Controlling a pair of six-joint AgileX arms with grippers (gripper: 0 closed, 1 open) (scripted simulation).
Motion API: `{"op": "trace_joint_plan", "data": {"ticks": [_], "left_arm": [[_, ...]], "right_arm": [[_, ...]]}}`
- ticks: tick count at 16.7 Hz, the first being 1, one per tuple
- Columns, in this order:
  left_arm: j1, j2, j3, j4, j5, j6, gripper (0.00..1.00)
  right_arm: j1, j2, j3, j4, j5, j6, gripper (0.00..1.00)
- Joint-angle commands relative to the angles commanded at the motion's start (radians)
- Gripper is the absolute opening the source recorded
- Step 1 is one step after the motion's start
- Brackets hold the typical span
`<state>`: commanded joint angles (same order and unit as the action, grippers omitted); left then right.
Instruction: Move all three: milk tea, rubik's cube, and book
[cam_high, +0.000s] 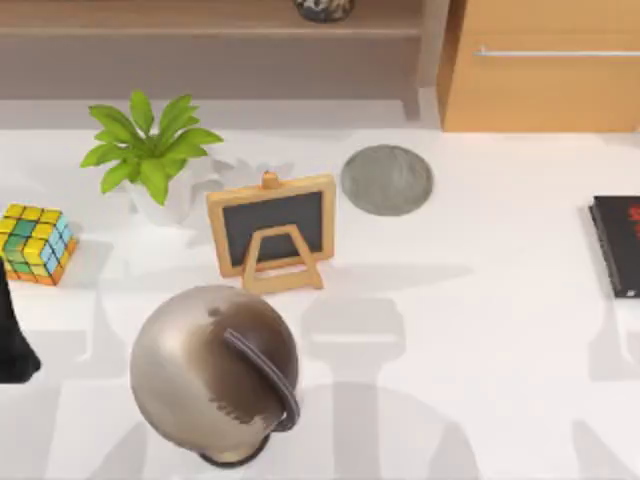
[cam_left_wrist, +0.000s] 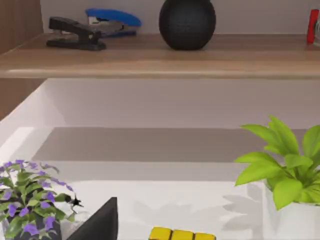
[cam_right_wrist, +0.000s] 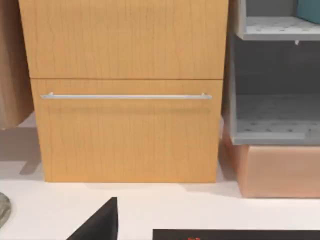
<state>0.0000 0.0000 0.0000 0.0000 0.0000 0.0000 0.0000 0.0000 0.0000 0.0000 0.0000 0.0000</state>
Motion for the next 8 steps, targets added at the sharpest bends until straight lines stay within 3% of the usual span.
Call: {"op": "trace_joint_plan", "data": {"ticks": [4, 8], "left_arm": [[-0.015, 0.031, 0.029, 0.016, -0.013, 0.000, 1.00], [-0.095, 0.221, 0.191, 0.103, -0.085, 0.000, 1.00]], "right_arm": [[0.000, 0.000, 0.000, 0.000, 0.000, 0.000, 1.00], [0.000, 0.000, 0.000, 0.000, 0.000, 0.000, 1.00]]}}
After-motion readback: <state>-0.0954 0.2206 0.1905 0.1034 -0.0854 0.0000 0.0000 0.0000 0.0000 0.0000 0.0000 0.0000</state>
